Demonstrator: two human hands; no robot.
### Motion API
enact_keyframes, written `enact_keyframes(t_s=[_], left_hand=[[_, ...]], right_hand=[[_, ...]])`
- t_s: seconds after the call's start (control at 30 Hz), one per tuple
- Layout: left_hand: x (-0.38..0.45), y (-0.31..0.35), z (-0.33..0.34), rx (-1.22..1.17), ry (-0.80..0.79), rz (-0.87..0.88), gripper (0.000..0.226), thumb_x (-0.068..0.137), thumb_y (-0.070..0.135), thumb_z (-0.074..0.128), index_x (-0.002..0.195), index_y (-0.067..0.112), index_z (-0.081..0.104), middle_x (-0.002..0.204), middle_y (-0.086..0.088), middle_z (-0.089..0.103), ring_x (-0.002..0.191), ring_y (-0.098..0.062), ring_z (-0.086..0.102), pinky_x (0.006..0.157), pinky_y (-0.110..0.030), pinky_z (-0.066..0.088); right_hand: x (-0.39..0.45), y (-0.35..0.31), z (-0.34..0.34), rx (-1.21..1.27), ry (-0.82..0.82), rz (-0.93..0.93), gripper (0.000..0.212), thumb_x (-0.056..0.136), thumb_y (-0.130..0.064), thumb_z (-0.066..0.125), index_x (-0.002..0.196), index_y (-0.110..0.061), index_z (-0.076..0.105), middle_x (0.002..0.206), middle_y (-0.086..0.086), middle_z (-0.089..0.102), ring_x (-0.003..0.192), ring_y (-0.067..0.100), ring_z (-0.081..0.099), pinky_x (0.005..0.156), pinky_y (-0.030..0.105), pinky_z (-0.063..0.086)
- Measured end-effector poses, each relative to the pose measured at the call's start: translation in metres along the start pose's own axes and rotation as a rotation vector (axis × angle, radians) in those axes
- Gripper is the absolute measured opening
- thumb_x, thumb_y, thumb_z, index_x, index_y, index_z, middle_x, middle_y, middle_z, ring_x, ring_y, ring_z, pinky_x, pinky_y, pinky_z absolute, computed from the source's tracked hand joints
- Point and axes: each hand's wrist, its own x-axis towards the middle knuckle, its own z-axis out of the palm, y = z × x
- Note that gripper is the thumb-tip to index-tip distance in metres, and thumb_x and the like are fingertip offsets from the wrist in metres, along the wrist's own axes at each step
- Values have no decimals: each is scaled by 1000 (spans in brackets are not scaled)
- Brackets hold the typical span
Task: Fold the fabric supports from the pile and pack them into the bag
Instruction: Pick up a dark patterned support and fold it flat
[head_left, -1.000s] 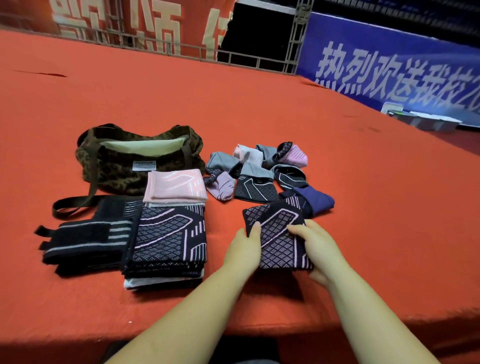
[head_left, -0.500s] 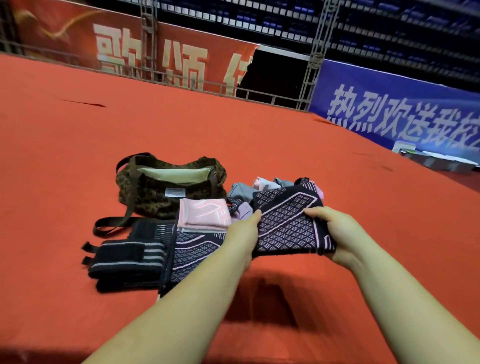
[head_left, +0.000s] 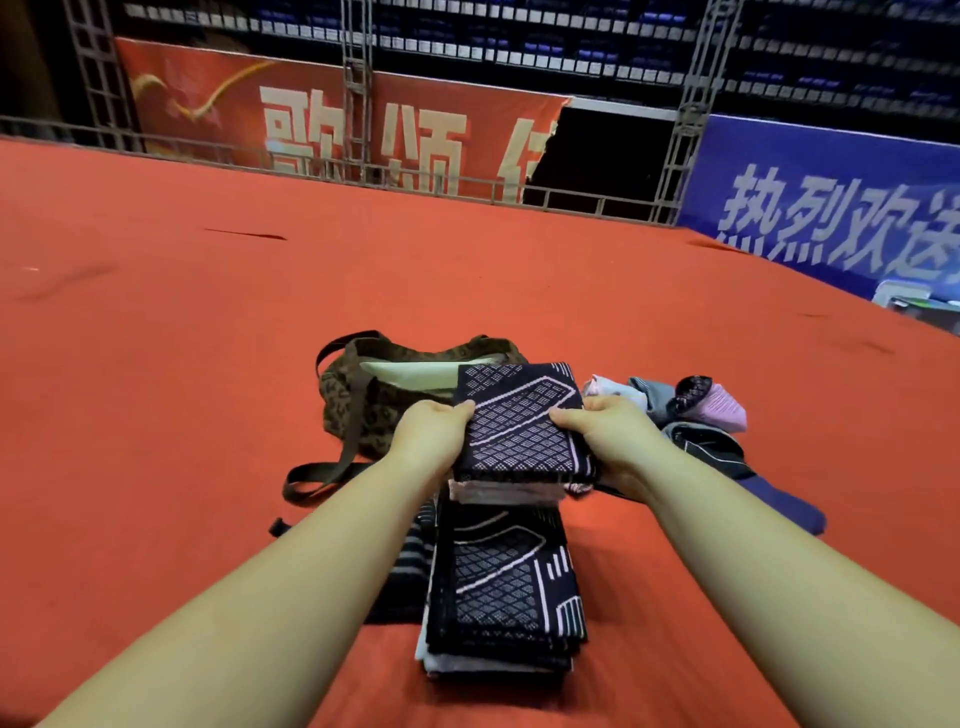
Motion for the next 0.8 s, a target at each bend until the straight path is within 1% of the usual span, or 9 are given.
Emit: enact_keyframes(t_s=[0.13, 0.23, 0.27, 0.33, 0.4, 0.47, 0.57, 0.7, 0.8], left_hand=[[18, -4, 4, -19, -90, -79, 27, 94, 23, 55, 71, 8, 59, 71, -10, 59, 66, -28, 60, 66, -42, 55], [28, -8, 9, 139, -95, -77, 27, 95, 24, 50, 76, 5, 55, 66, -12, 56, 53, -27, 56, 48, -30, 50], [33, -10, 10, 179, -94, -73, 27, 95, 25, 50, 78, 4, 54, 68, -14, 57, 55, -29, 57, 50, -33, 53], [39, -14, 10, 251, -83, -66, 26, 95, 25, 49, 84, 3, 57, 84, -20, 62, 75, -35, 63, 70, -41, 57], [43, -19, 9, 329, -74, -52, 28, 94, 25, 46, 84, 1, 58, 93, -22, 66, 89, -38, 63, 80, -40, 54], [47, -23, 7, 398, -55, -32, 30, 93, 26, 46, 89, -1, 60, 95, -24, 66, 93, -38, 63, 80, -37, 52], [49, -30, 8, 507, -22, -7, 40, 95, 26, 46, 104, -11, 57, 105, -29, 63, 100, -40, 58, 73, -32, 39], [49, -37, 12, 589, -3, 0, 45, 96, 28, 48, 111, -14, 54, 111, -30, 61, 105, -41, 55, 80, -35, 41], [47, -42, 13, 630, 10, -11, 39, 96, 30, 49, 112, -5, 54, 115, -22, 61, 110, -37, 54, 84, -34, 40]], right_hand=[[22, 10, 0, -73, 61, -1, 5, 82, -6, 67, 78, -6, 69, 89, 19, 71, 84, 33, 67, 88, 51, 52], [33, 18, 0, -133, 90, -10, 3, 83, -7, 67, 82, -7, 69, 86, 16, 71, 74, 26, 64, 79, 43, 53], [35, 20, 0, -149, 89, -18, 4, 83, -8, 67, 85, -6, 70, 83, 13, 70, 70, 24, 63, 73, 39, 53], [41, 27, 2, -204, 97, -44, 3, 83, -10, 68, 85, -9, 68, 77, 6, 69, 65, 18, 62, 63, 29, 49], [45, 31, 6, -288, 127, -85, 9, 82, -16, 71, 88, -12, 66, 84, 4, 68, 73, 18, 63, 68, 29, 49], [49, 33, 9, -457, 171, -125, 24, 82, -24, 71, 100, -10, 63, 94, 2, 64, 90, 21, 63, 79, 29, 45], [53, 41, 13, -672, 219, -151, 45, 85, -33, 67, 120, -9, 55, 115, 7, 62, 112, 25, 56, 85, 27, 39], [55, 58, 16, -762, 234, -173, 47, 84, -38, 66, 121, -13, 52, 120, 8, 58, 119, 28, 48, 92, 34, 41], [54, 64, 16, -778, 244, -196, 46, 85, -38, 64, 121, -15, 50, 116, 9, 58, 118, 29, 48, 86, 34, 41]])
